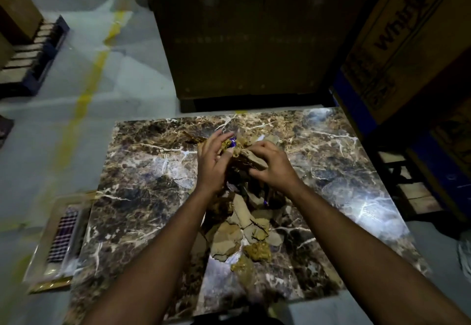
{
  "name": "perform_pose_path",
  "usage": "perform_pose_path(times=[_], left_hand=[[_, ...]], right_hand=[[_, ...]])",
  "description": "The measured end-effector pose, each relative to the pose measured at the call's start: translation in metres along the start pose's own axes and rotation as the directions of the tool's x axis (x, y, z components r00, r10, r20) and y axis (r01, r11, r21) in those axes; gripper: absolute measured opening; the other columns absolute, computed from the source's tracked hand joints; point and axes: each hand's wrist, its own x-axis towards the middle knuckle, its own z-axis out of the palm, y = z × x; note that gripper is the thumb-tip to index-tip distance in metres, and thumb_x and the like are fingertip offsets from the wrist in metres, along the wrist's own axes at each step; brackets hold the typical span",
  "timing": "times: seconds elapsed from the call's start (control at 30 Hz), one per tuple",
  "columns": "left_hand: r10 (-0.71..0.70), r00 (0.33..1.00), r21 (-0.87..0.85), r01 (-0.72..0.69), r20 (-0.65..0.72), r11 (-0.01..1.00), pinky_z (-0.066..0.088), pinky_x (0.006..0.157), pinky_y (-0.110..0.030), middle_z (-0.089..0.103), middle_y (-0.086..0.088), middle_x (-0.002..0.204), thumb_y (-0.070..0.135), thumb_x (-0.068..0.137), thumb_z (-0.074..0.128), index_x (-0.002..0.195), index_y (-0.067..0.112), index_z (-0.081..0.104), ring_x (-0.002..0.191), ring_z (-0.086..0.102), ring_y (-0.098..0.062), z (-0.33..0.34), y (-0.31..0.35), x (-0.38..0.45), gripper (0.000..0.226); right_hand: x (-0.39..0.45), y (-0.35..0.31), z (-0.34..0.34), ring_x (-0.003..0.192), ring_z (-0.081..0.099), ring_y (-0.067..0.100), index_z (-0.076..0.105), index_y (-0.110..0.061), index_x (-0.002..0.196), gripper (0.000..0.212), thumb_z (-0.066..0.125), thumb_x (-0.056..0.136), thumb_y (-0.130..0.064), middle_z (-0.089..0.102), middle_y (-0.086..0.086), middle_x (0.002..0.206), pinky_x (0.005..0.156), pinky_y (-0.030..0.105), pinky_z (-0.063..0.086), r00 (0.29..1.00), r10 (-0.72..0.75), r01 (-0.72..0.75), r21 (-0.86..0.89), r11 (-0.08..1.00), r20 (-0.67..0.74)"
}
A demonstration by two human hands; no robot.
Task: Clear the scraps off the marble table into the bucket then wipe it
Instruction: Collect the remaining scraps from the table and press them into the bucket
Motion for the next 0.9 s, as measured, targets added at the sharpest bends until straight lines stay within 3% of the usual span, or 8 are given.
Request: perform_pose_path(times=[0.1,0.2,0.33,0.47,0.6,0.73,0.83,0.9], left_hand=[[-0.006,0.995,-0.124,0.019,0.101,0.992,0.038,0.112,-0.038,0.052,0.008,0.148,0.046,0.095,0.05,0.132,0.04,0.061,0.138,0.043,-0.012,0.0,0.004,0.009,0.039],[-0.139,0.988,-0.396,0.156,0.071,0.905,0.052,0.099,-0.038,0.064,0.002,0.135,0.034,0.1,0.053,0.132,0.031,0.063,0.125,0.059,-0.018,0.002,0.012,0.006,0.034],[-0.282,0.959,-0.57,0.247,0.028,0.784,0.057,0.078,-0.029,0.065,-0.004,0.133,0.031,0.102,0.053,0.13,0.027,0.064,0.118,0.064,-0.023,0.01,0.022,-0.002,0.031],[-0.346,0.938,-0.677,0.255,0.0,0.69,0.054,0.097,-0.046,0.071,-0.008,0.122,0.044,0.092,0.061,0.118,0.034,0.069,0.115,0.066,-0.027,0.017,0.032,-0.008,0.029],[-0.369,0.929,-0.712,0.234,-0.039,0.663,0.058,0.089,-0.041,0.074,-0.007,0.112,0.025,0.098,0.062,0.109,0.029,0.072,0.106,0.07,-0.026,0.021,0.045,-0.008,0.015],[-0.392,0.915,-0.687,0.224,-0.096,0.691,0.057,0.071,-0.023,0.074,0.001,0.097,0.015,0.1,0.06,0.117,0.01,0.069,0.085,0.071,-0.006,0.019,0.053,0.0,0.02],[-0.377,0.913,-0.614,0.209,-0.157,0.761,0.052,0.068,-0.013,0.07,0.005,0.095,0.01,0.099,0.059,0.115,0.007,0.068,0.079,0.068,0.002,0.018,0.055,0.0,0.018],[-0.348,0.919,-0.578,0.186,-0.184,0.794,0.051,0.07,-0.016,0.069,0.003,0.092,0.007,0.099,0.057,0.105,0.011,0.069,0.08,0.065,-0.002,0.018,0.054,-0.003,0.014]], right_hand=[[0.002,-0.014,-0.004,0.111,0.06,0.019,0.069,-0.014,0.127,0.054,0.081,0.075,-0.011,0.059,-0.002,0.118,0.098,0.03,0.052,0.997,-0.072,0.072,0.054,0.996,-0.003],[0.005,-0.027,-0.007,0.109,0.062,0.015,0.07,-0.01,0.124,0.052,0.078,0.073,-0.013,0.062,0.001,0.117,0.095,0.017,0.05,0.996,-0.065,0.074,0.175,0.982,-0.052],[0.009,-0.038,-0.002,0.107,0.066,0.016,0.07,-0.012,0.118,0.047,0.073,0.071,-0.014,0.067,0.005,0.115,0.091,0.023,0.053,0.993,0.061,-0.017,0.388,0.922,-0.101],[0.009,-0.056,0.003,0.094,0.068,0.019,0.069,-0.016,0.105,0.036,0.068,0.074,0.003,0.071,0.003,0.099,0.081,0.037,0.06,0.959,0.257,-0.114,0.662,0.741,-0.122],[0.013,-0.07,0.003,0.078,0.067,0.017,0.068,-0.015,0.094,0.038,0.058,0.059,-0.004,0.072,-0.002,0.081,0.066,0.028,0.056,0.927,0.355,-0.127,0.793,0.596,-0.118],[0.013,-0.081,0.011,0.089,0.06,0.027,0.062,-0.006,0.101,0.018,0.062,0.089,-0.02,0.065,0.011,0.094,0.081,0.039,0.048,0.954,0.289,-0.086,0.844,0.529,-0.084],[0.016,-0.084,0.016,0.118,0.062,0.032,0.061,-0.004,0.129,0.075,0.061,0.089,-0.067,0.065,0.016,0.128,0.104,0.049,0.049,0.937,0.348,-0.169,0.817,0.552,-0.041],[0.016,-0.084,0.017,0.118,0.065,0.025,0.065,-0.013,0.127,0.058,0.055,0.094,-0.06,0.066,0.012,0.129,0.103,0.048,0.052,0.928,0.363,-0.173,0.764,0.622,-0.085]])
